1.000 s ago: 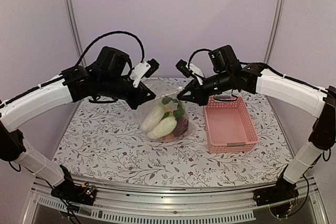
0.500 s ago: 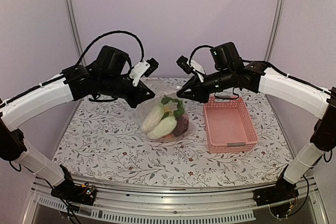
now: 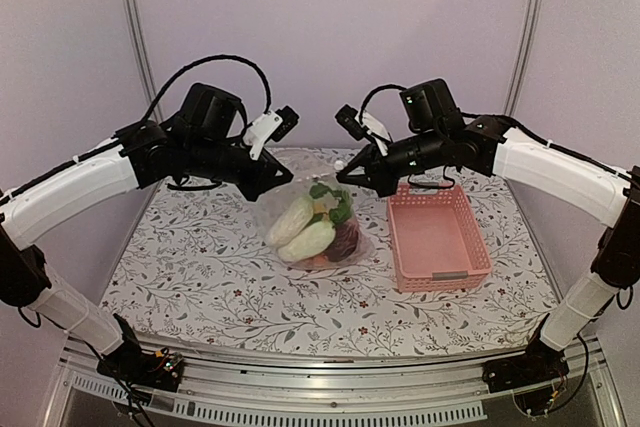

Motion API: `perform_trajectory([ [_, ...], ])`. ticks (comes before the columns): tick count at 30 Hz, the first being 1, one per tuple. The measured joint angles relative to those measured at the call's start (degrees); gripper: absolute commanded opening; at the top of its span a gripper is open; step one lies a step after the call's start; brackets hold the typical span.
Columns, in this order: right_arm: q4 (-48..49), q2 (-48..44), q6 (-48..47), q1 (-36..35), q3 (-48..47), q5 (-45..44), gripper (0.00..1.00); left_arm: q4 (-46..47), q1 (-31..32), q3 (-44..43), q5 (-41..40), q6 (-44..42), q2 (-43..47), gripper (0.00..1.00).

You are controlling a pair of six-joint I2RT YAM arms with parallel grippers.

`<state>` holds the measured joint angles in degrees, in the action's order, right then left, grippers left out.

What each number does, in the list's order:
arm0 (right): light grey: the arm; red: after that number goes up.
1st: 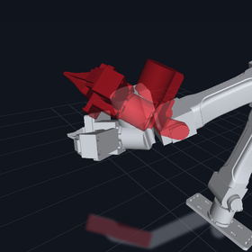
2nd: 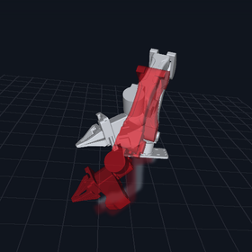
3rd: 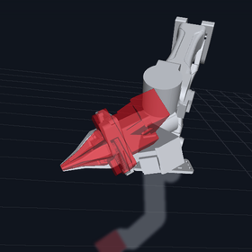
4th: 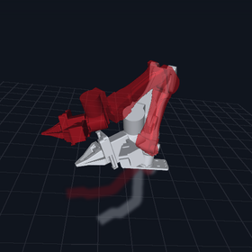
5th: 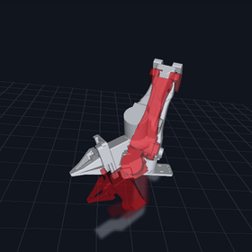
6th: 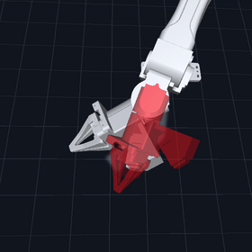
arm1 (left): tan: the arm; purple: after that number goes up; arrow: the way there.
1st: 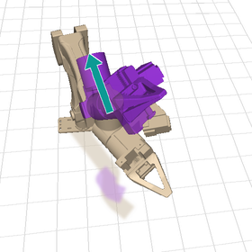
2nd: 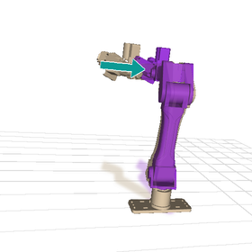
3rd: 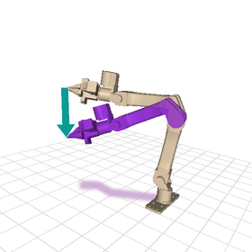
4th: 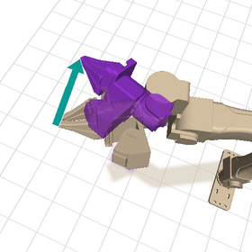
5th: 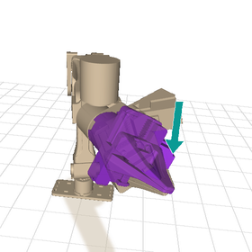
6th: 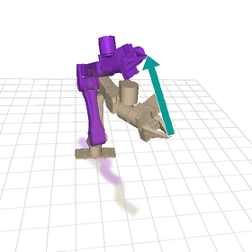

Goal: Place the food in the zip-top bag and seal the zipper
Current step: Hold the zipper food storage bag at the center of the board, then hold the zipper from the zipper food storage bag.

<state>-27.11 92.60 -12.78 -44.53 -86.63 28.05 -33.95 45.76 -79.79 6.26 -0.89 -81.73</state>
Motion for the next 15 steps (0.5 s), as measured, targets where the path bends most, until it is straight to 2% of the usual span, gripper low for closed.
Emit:
perform_trajectory([
  [2,-0.3,-0.2,-0.1,-0.2,0.0,-0.2,0.0,-0.6,-0.1,-0.5,0.6,-0.3,0.0,0.33],
  [6,-2.6,-0.8,-0.2,-0.9,-0.5,-0.4,0.0,1.4,-0.5,-2.9,3.3,0.4,0.4,0.6],
  [7,-3.3,-0.8,-0.2,-1.1,-0.8,-0.4,0.0,3.4,-0.5,-2.9,4.6,1.2,1.0,0.64],
  [10,-4.9,-1.0,-0.3,-1.6,-1.8,-0.4,0.0,9.0,-0.6,-1.9,8.7,2.4,3.2,0.66],
  [15,-6.7,-1.8,-0.4,-2.2,-2.2,-0.3,0.0,16.4,-0.6,-1.5,16.6,4.6,4.0,0.62],
])
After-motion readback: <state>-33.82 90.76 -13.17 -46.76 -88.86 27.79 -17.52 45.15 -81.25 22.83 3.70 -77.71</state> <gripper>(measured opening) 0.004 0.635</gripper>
